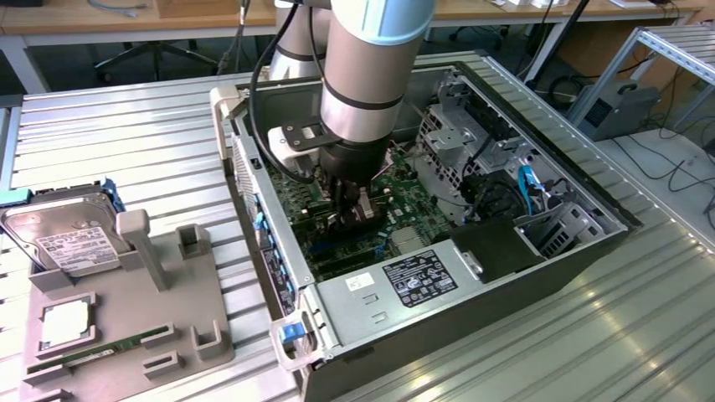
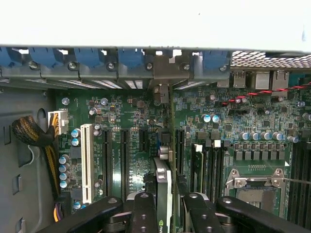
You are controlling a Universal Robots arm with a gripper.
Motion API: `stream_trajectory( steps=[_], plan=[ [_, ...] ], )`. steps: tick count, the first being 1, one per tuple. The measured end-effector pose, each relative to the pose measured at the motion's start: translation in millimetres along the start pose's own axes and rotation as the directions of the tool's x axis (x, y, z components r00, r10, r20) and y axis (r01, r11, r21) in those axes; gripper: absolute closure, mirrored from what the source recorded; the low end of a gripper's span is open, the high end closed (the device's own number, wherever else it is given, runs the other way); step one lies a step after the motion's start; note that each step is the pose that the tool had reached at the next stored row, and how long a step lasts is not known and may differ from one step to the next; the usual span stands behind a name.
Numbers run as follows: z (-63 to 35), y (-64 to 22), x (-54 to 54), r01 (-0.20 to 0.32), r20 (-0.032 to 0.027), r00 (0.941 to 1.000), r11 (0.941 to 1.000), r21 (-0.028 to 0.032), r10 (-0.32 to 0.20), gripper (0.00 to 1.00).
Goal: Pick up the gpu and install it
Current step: 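Insert the gpu into the slot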
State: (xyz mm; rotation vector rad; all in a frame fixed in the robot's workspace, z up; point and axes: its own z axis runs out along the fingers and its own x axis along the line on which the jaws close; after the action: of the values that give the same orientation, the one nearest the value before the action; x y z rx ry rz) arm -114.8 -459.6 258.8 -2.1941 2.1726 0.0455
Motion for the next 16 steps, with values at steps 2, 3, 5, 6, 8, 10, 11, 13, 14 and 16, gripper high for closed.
stream_trajectory(
  steps=[2,3,5,6,8,10,11,13,14,16],
  plan=[
    [0.1,-0.1,0.1,0.000,-0.0009,1.0000,1.0000,0.0013,0.000,0.73],
    [0.3,-0.1,0.1,0.000,-0.0011,1.0000,1.0000,0.0012,0.000,0.73],
    [0.5,-0.1,0.1,0.000,-0.0008,1.0000,1.0000,0.0009,0.000,0.73],
    [0.8,-0.1,0.0,0.000,0.0002,1.0000,1.0000,0.0005,0.000,0.73],
    [1.0,-0.1,0.1,0.000,0.0000,1.0000,1.0000,0.0010,0.000,0.73],
    [0.9,0.0,0.1,0.000,0.0000,1.0000,1.0000,0.0003,0.000,0.73],
    [0.9,0.0,0.1,0.000,0.0000,1.0000,1.0000,0.0000,0.000,0.73],
    [0.9,0.0,0.1,0.000,0.0000,1.0000,1.0000,0.0000,0.000,0.73],
    [0.9,0.0,0.1,0.000,0.0001,1.0000,1.0000,0.0000,0.000,0.73],
    [0.9,0.0,0.0,0.000,0.0001,1.0000,1.0000,0.0000,0.000,0.73]
  ],
)
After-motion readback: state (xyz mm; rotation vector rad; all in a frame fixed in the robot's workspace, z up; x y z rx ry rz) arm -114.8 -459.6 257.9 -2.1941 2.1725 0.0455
